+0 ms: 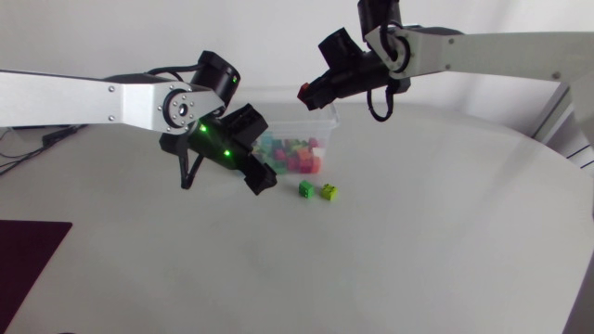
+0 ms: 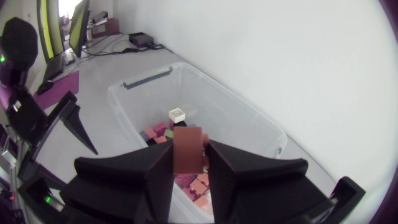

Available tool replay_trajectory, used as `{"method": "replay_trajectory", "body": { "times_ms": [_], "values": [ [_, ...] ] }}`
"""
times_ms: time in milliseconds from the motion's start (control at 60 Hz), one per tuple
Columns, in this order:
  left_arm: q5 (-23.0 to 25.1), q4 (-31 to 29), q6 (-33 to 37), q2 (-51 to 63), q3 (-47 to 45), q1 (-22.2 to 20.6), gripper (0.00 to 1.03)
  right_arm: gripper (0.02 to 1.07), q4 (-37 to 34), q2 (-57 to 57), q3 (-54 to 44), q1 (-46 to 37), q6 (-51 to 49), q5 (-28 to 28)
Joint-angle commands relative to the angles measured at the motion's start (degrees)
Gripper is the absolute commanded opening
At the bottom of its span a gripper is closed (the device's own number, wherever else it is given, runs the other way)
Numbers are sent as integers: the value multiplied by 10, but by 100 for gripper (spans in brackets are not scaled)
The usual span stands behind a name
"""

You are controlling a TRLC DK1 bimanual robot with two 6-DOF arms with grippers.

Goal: Place the duplo bricks in the container

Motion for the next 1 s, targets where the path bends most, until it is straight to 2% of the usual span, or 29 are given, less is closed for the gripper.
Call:
{"method": "replay_trajectory", "body": {
  "times_ms": [0, 100, 150, 200, 233, 267, 433, 600, 667, 717, 833, 900, 983],
  "values": [
    [4, 4, 14, 15, -21, -9, 96, 13, 15, 36, 32, 8, 23, 10],
    [4, 25, 11, 24, -34, -14, 96, 15, 25, 69, 63, 13, 33, 23],
    [4, 45, 8, 29, -41, -17, 96, 28, 25, 84, 77, 16, 35, 29],
    [4, 63, -1, 40, -44, -21, 96, 63, 23, 94, 88, 21, 35, 40],
    [4, 75, -7, 51, -44, -25, 96, 95, 23, 96, 90, 24, 36, 45],
    [1, 80, -11, 60, -41, -30, 96, 102, 22, 96, 88, 26, 36, 47],
    [-20, 97, -41, 94, -16, -56, 96, 102, 35, 47, 31, 21, 36, 49],
    [-27, 90, -82, 144, 39, -69, 92, 102, 72, -38, -80, 8, 38, 48],
    [-46, 89, -89, 166, 60, -75, 91, 102, 86, -72, -126, 3, 38, 47],
    [-54, 78, -98, 185, 84, -80, 87, 102, 95, -103, -167, -4, 37, 45],
    [-85, 53, -115, 222, 133, -88, 86, 102, 103, -156, -235, -18, 33, 34],
    [-91, 10, -128, 250, 177, -88, 85, 102, 112, -190, -276, -27, 33, 24],
    [-94, -23, -137, 278, 219, -85, 78, 102, 116, -224, -320, -41, 30, 14]
  ]
}}
